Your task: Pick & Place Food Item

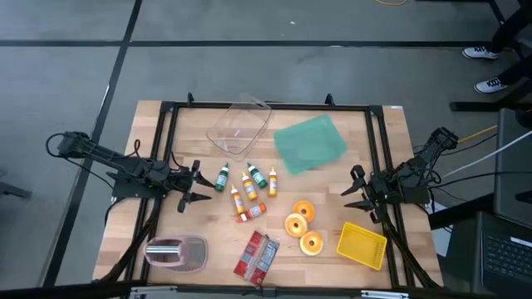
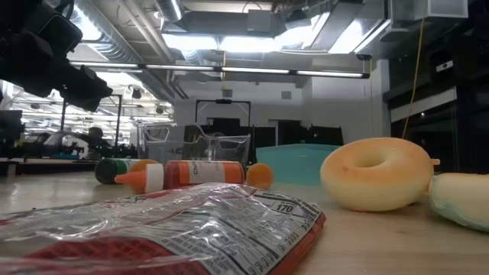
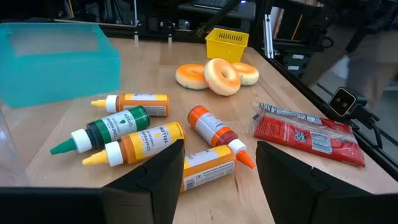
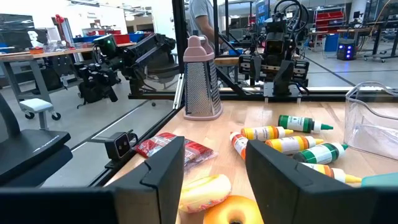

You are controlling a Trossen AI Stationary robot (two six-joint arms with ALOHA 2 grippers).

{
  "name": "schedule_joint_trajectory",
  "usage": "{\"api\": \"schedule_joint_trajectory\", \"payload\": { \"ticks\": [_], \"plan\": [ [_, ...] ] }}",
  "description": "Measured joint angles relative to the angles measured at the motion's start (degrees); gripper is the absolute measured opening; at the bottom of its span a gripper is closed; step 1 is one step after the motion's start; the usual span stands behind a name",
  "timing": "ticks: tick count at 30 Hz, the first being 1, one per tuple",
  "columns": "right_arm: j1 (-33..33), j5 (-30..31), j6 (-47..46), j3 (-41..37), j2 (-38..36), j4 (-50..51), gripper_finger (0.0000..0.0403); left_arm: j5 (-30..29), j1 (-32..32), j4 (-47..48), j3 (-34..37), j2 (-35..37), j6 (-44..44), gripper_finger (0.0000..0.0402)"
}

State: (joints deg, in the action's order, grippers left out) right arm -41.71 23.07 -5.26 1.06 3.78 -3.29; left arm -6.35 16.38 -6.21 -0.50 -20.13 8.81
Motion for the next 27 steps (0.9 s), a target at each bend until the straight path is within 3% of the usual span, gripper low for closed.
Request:
{"api": "schedule_joint_trajectory", "payload": {
  "ticks": [18, 22, 27],
  "plan": [
    [0.0, 0.0, 0.4, 0.0, 0.0, -0.3, 0.0168, 0.0, 0.0, 0.0, 0.0, 0.0, 0.0, 0.0194],
    [0.1, 2.1, 8.4, 0.0, 0.0, -6.7, 0.0168, 0.0, 0.0, 0.0, 0.0, 0.0, 0.0, 0.0194],
    [0.1, 0.4, 14.3, 0.0, 0.0, -21.0, 0.0168, 0.0, 0.0, 0.0, 0.0, 0.0, 0.0, 0.0194]
  ]
}}
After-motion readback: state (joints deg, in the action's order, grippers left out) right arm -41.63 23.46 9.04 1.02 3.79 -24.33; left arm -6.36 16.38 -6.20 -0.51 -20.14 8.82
